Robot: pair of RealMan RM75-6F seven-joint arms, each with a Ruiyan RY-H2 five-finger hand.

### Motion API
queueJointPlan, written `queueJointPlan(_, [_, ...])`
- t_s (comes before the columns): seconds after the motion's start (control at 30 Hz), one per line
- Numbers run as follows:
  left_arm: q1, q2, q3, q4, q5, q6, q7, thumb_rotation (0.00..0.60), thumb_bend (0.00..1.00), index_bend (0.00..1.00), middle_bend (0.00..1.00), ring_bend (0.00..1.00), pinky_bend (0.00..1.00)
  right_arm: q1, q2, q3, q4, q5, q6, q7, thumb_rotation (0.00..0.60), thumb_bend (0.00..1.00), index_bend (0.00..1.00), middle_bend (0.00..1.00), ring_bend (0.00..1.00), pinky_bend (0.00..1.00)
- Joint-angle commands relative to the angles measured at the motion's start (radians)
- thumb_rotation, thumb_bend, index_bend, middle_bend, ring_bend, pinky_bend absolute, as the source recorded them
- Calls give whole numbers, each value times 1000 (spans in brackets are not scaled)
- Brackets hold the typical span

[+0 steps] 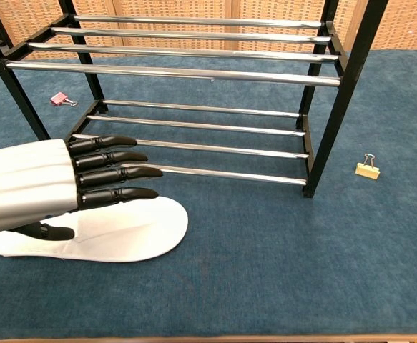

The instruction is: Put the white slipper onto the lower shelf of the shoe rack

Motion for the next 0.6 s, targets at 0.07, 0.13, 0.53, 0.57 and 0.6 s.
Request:
queueJointPlan(0.07, [-16, -33, 1, 36, -16, 3, 5, 600, 82, 78, 0, 0, 36, 1, 1, 0, 0, 2, -4, 1, 600, 60, 0, 0, 0, 0])
queueJointPlan(0.13, [-22, -46, 3, 51, -21, 8, 6, 600, 81, 80, 0, 0, 40, 1, 1, 0, 0, 2, -5, 2, 600, 60, 0, 0, 0, 0])
queueJointPlan(0.53, [-53, -121, 45, 170, 2, 100, 12, 600, 183, 237, 107, 111, 234, 0, 2, 0, 0, 2, -6, 5, 600, 60, 0, 0, 0, 0])
queueJointPlan(0.57, [-53, -126, 49, 182, 3, 107, 7, 600, 198, 256, 127, 132, 254, 0, 2, 0, 0, 2, -6, 4, 600, 60, 0, 0, 0, 0])
queueJointPlan(0.6, [-55, -134, 54, 198, 2, 113, 1, 600, 206, 268, 137, 145, 266, 0, 2, -1, 0, 1, -6, 3, 600, 60, 0, 0, 0, 0])
